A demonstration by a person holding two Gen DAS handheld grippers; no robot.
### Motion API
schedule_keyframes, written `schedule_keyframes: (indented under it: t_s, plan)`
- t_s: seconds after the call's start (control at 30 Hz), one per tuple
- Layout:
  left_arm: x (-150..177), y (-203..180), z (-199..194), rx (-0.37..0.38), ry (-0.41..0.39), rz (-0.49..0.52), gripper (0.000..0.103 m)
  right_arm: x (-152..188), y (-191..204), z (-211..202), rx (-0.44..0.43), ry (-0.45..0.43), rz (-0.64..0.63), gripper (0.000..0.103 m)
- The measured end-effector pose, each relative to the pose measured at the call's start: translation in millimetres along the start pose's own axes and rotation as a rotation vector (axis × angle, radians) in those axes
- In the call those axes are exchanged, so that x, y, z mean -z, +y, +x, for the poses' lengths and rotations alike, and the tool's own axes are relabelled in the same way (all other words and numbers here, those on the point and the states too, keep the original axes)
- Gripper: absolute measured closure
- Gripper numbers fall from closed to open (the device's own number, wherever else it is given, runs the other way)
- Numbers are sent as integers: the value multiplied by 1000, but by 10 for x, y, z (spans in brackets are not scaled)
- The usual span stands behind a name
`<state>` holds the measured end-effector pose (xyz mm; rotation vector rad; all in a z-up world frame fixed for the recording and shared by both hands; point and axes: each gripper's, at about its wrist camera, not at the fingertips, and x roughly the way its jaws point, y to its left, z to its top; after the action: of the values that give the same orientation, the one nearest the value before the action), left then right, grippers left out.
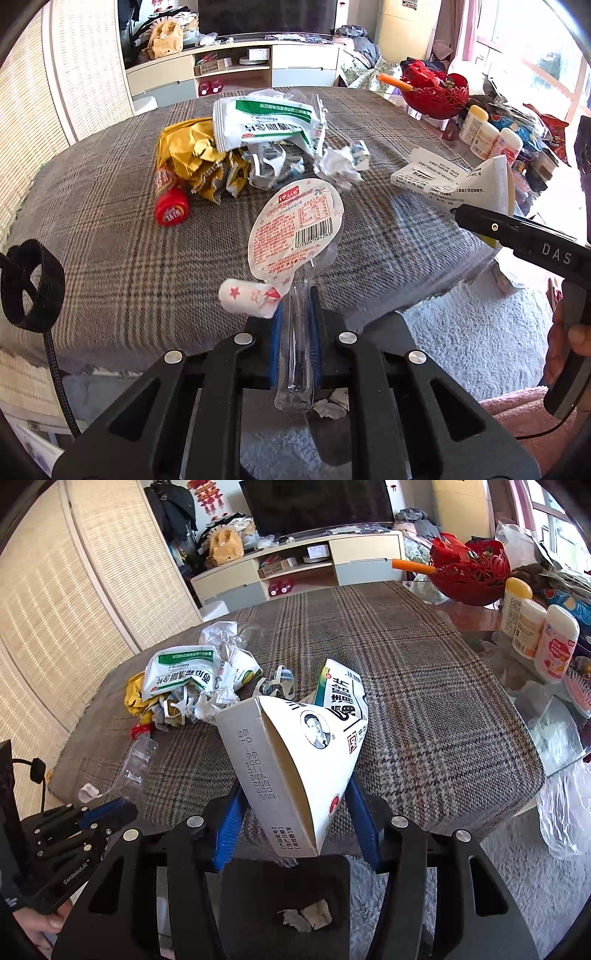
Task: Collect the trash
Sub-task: 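Carry both items over the bin and open both grippers to drop them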
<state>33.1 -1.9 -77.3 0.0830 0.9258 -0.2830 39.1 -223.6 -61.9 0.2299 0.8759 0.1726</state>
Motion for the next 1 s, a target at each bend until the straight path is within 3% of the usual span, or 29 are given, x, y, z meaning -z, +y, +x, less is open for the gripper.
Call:
schedule_keyframes:
  t_s: [0.57,0.77,1.0]
  plan:
    - [580,-410,-463,37,-67,-20,91,602,14,-810,-78,-75,-23,50]
    - [810,-543,-486,48,-54,-11,91,842,-70,-934,-77,-50,-13,50]
    - [1095,-576,-363,74,8,-46,91,1075,-96,-701,-66,41,8,50]
